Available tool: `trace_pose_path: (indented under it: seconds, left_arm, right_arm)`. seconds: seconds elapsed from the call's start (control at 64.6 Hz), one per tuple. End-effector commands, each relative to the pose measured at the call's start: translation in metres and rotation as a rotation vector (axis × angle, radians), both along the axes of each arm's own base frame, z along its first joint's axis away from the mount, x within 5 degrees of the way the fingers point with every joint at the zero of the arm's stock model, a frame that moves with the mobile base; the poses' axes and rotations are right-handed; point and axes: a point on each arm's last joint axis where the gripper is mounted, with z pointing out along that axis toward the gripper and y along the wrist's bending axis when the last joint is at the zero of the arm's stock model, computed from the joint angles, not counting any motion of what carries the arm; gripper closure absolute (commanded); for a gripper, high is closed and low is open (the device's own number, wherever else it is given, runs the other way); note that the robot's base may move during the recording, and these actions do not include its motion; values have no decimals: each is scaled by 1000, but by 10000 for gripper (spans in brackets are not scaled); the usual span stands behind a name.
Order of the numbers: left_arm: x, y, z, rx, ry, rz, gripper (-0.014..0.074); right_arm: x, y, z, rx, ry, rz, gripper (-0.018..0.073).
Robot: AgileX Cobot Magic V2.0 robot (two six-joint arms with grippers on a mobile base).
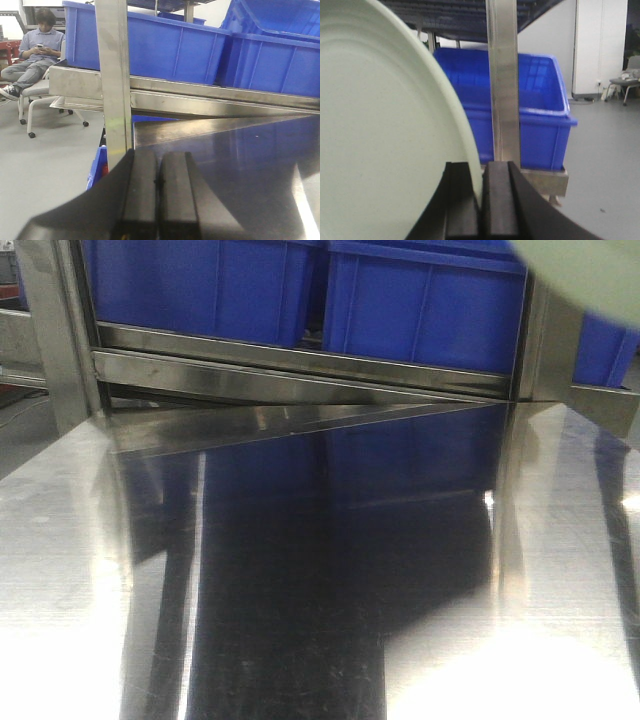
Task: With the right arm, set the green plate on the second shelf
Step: 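Lift the plate off the table with the right gripper, tilting it upright, then hold the plate upright in the right gripper beside the robot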
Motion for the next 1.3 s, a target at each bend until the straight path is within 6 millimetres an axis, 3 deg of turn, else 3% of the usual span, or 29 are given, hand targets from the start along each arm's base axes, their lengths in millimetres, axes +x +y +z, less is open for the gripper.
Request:
trace_pose_path:
  seconds: [0.0,0.139,0.356,0.572,0.774,1.284]
  left_arm:
    - [0,0,-4,-17,-65,-2,466]
    - [0,0,-4,-17,-65,-2,466]
    - [0,0,-4,-17,-65,-2,466]
    - [0,0,-4,-17,-65,-2,466]
    - [0,0,-4,-17,-65,-2,466]
    - [0,0,-4,-17,-65,-2,466]
  right_arm:
    - [-2,-2,-3,-9,-85,-31,503]
    - [1,-2,-22,-45,-18,-29,503]
    - [-7,-1,-25,-146,-66,-39,503]
    - [-16,-1,-42,3,-154,-10,503]
    - [-18,-1,-59,19,-193,-8,503]
    - [-19,-2,-58,23,-214,-7,503]
